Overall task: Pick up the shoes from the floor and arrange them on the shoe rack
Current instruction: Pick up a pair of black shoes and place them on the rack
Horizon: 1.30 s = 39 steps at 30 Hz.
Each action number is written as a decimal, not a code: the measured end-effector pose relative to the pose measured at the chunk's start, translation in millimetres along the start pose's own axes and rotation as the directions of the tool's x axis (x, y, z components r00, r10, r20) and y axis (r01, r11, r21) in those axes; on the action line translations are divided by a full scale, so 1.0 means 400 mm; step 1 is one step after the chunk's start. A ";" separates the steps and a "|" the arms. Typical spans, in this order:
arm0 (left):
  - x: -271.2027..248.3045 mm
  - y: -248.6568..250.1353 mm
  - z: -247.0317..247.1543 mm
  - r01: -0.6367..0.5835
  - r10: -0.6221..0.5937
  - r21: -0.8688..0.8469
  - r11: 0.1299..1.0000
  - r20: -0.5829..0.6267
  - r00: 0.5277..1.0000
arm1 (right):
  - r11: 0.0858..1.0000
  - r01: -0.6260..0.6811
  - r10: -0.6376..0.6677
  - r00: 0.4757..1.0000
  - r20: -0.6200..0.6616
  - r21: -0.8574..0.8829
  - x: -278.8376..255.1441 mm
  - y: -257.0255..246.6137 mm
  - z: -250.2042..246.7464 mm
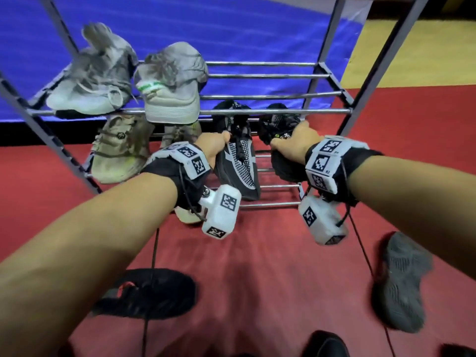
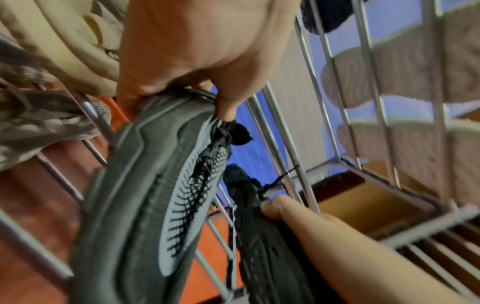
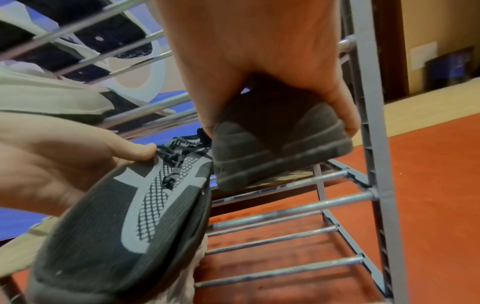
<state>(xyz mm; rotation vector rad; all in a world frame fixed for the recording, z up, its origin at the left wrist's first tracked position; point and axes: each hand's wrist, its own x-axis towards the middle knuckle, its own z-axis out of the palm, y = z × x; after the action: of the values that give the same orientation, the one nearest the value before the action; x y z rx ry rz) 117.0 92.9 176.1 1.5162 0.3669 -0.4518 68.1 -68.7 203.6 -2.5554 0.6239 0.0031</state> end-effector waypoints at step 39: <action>0.060 -0.173 0.065 -0.349 0.440 0.683 0.642 0.044 0.897 | 0.933 0.069 -0.025 0.992 -0.127 0.354 0.081 0.159 0.191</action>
<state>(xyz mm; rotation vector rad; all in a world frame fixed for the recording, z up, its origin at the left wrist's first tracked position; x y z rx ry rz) 102.0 65.4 105.0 2.2924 -0.0746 -0.1232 78.3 -95.0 103.0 -2.2256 0.5504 -0.2610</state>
